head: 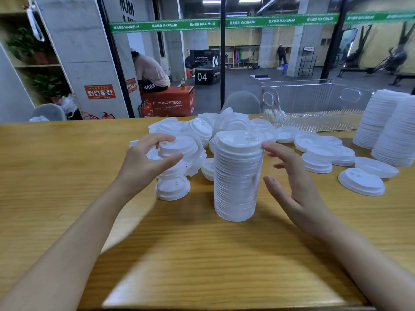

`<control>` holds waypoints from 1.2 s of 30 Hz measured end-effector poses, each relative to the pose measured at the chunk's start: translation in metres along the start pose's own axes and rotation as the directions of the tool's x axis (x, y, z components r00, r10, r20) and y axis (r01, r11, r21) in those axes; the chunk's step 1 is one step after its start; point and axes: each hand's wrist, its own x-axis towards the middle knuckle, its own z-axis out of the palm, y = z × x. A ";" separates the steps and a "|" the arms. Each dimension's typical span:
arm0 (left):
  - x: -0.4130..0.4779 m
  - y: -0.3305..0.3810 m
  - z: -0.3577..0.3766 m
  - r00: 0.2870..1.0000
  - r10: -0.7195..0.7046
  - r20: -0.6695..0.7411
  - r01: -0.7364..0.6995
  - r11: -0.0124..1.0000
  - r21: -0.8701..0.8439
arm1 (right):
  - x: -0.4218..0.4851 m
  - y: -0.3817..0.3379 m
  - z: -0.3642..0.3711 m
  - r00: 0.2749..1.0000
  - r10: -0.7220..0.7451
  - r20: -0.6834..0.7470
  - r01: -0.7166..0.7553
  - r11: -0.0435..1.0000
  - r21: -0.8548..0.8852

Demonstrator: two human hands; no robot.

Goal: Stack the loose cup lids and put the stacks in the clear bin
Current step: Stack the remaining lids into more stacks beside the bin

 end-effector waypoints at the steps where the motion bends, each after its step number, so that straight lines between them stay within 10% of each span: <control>1: 0.000 0.002 0.001 1.000 -0.014 -0.027 0.013 0.999 -0.030 | 0.000 0.000 0.000 1.000 -0.004 -0.003 0.004 1.000 0.000; 11: -0.001 0.064 0.024 0.997 0.080 0.020 -0.072 0.960 -0.272 | 0.001 0.003 -0.001 0.998 -0.022 -0.053 0.020 0.999 -0.031; 36: 0.000 0.082 0.048 0.964 0.188 0.189 -0.175 0.981 -0.085 | 0.001 0.000 -0.003 0.998 -0.048 -0.046 0.046 0.998 -0.052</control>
